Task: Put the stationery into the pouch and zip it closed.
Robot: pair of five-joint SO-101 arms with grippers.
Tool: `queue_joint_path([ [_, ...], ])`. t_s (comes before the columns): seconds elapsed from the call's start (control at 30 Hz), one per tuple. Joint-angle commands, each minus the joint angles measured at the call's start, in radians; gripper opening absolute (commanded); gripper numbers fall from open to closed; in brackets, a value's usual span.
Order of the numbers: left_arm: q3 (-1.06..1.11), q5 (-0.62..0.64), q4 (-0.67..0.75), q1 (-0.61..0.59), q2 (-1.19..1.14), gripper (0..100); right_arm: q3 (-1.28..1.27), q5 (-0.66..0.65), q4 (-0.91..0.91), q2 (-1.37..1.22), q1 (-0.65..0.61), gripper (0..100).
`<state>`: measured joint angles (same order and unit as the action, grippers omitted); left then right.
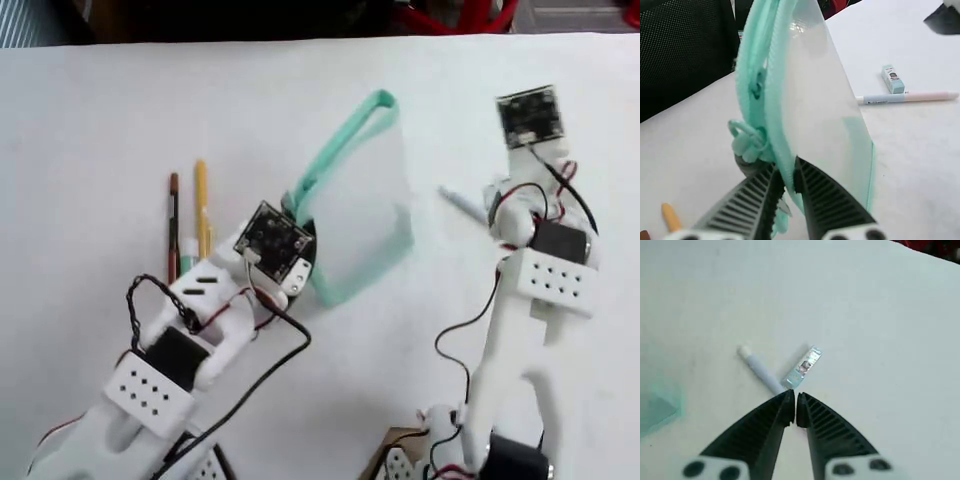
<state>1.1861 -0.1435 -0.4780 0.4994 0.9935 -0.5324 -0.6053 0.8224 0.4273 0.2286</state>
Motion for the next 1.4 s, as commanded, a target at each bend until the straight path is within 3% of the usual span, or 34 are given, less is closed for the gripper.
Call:
queue_joint_path([
  [0.0, 0.035, -0.009, -0.003, 0.005, -0.002, 2, 0.058, -0.19, 0.027, -0.084, -0.008, 1.8],
  [0.1, 0.034, -0.009, -0.008, 0.004, 0.022, 2, 0.064, -0.318, 0.035, -0.196, 0.002, 2.9],
  [0.33, 0.078, -0.009, -0.129, -0.027, 0.332, 2, 0.219, -0.321, 0.12, -0.39, 0.031, 19.7],
  [0.53, 0.201, -0.009, -0.097, -0.018, 0.526, 2, 0.288, -0.325, 0.186, -0.46, 0.038, 17.3],
  [0.7, 0.203, -0.008, -0.101, -0.015, 0.532, 2, 0.292, -0.327, 0.189, -0.493, 0.041, 17.1],
  [1.0, 0.245, -0.075, -0.107, 0.107, 0.532, 2, 0.336, -0.328, 0.186, -0.558, 0.045, 17.3],
  [1.37, 0.245, -0.077, -0.107, 0.105, 0.532, 2, 0.465, -0.328, 0.191, -0.783, 0.062, 17.0],
])
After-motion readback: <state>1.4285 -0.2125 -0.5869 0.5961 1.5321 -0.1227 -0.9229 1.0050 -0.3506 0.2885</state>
